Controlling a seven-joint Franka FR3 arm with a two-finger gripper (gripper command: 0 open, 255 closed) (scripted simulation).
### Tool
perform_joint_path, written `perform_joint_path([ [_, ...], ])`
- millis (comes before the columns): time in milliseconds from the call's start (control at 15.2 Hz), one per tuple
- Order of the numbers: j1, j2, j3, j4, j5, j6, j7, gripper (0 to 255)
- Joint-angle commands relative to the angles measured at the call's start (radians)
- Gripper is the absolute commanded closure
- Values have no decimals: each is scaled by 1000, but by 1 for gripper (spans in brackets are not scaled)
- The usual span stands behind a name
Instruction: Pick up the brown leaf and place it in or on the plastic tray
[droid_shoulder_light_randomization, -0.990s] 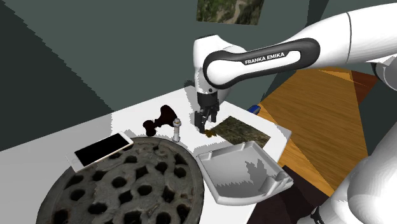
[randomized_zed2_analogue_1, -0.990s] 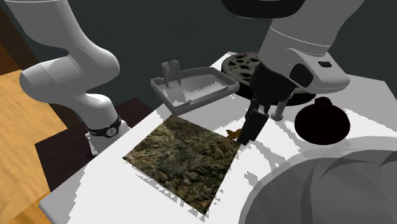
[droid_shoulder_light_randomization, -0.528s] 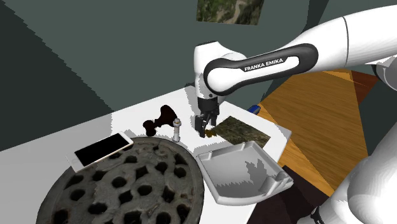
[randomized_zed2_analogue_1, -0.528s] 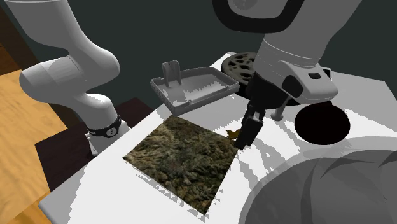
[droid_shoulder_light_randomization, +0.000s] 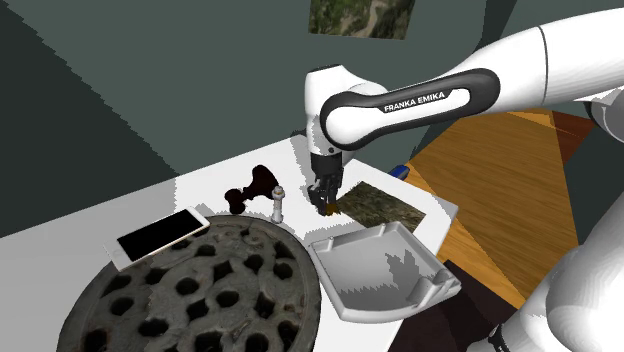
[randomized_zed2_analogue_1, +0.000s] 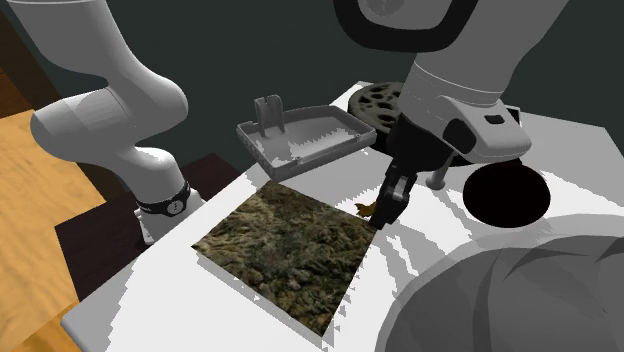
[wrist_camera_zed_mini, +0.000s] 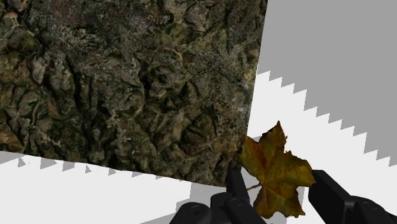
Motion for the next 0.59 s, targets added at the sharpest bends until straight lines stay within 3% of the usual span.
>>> perform_joint_path([
  [0,0,0,0,0,0,0,0,255],
  [528,-1,-16,0,37,6,-51,-6,255],
])
